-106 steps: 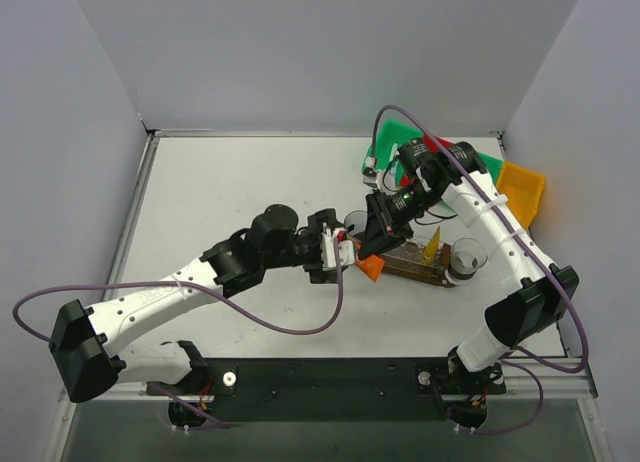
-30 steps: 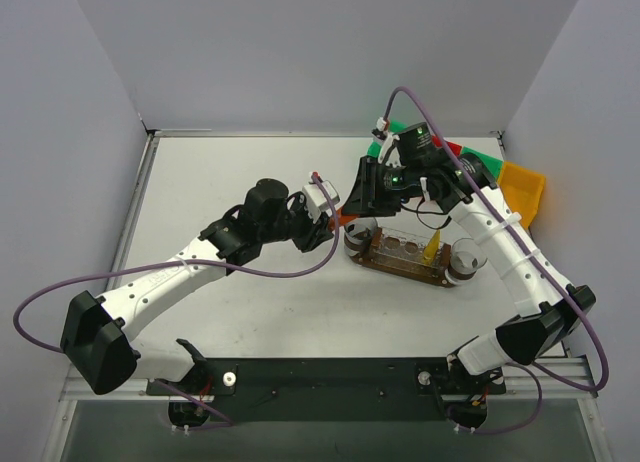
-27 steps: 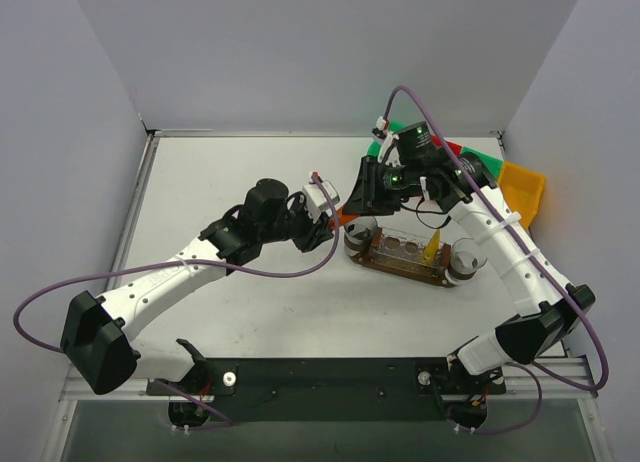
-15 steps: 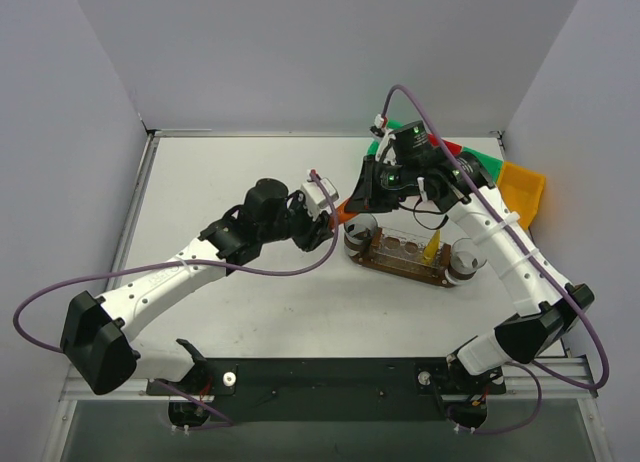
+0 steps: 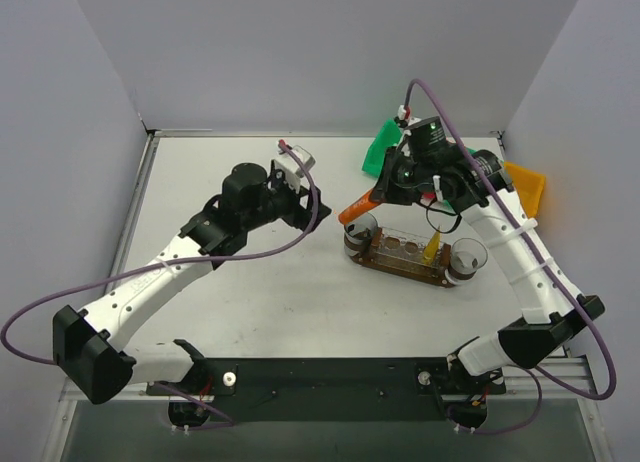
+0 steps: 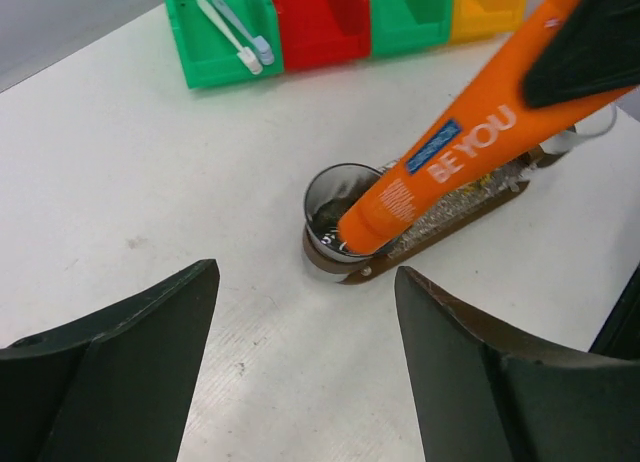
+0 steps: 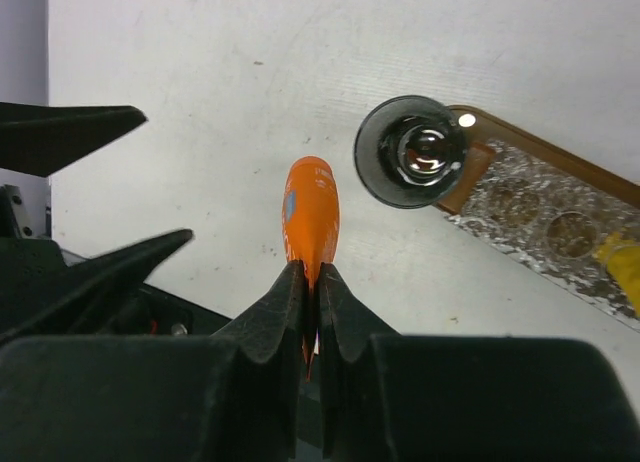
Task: Prepare toiletry sets of a toothbrush and toothpaste on the tray
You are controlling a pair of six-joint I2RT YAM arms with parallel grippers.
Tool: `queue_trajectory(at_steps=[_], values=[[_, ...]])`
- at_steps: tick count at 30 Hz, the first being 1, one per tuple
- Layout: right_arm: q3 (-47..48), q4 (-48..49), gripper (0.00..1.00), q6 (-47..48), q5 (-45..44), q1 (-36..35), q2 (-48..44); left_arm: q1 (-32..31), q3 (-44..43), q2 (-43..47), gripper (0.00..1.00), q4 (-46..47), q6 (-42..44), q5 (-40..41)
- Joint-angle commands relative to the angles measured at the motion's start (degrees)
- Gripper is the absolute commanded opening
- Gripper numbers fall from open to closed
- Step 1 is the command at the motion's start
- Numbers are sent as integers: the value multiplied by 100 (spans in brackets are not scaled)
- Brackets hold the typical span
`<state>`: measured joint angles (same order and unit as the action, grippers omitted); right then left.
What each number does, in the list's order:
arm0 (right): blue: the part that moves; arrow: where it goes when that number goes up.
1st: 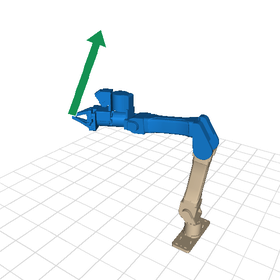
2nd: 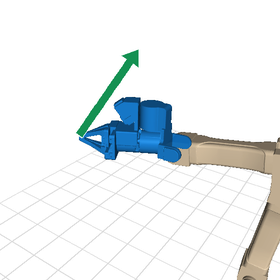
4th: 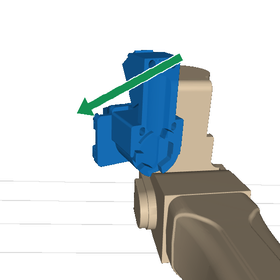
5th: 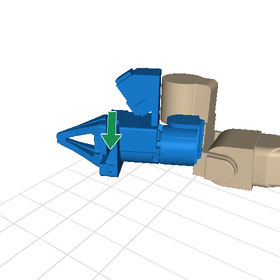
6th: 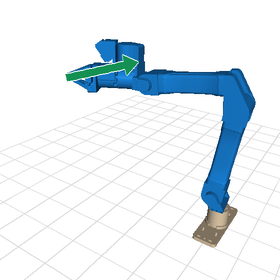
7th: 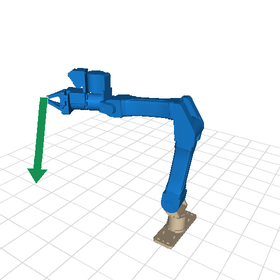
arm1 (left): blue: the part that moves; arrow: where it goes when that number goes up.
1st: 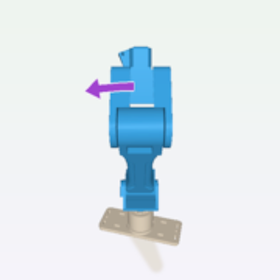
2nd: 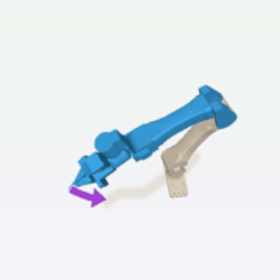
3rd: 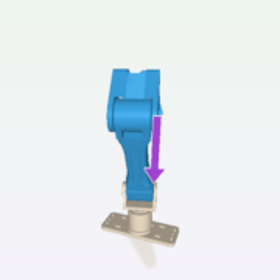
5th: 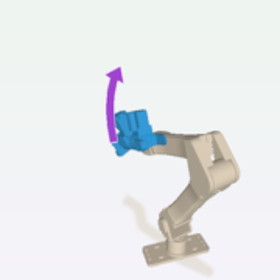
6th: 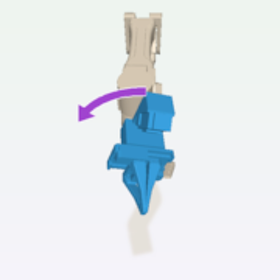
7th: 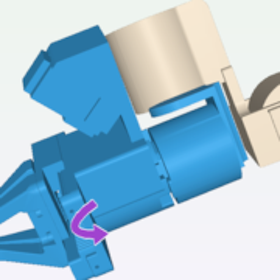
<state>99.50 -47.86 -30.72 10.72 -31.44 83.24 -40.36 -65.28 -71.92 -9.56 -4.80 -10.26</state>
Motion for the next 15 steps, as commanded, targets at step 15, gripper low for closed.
queue_trajectory(at_steps=[15], values=[[-378,-936,0,541,-1950,516,-713,1557,-381,-33,82,-406,-1586,569]])
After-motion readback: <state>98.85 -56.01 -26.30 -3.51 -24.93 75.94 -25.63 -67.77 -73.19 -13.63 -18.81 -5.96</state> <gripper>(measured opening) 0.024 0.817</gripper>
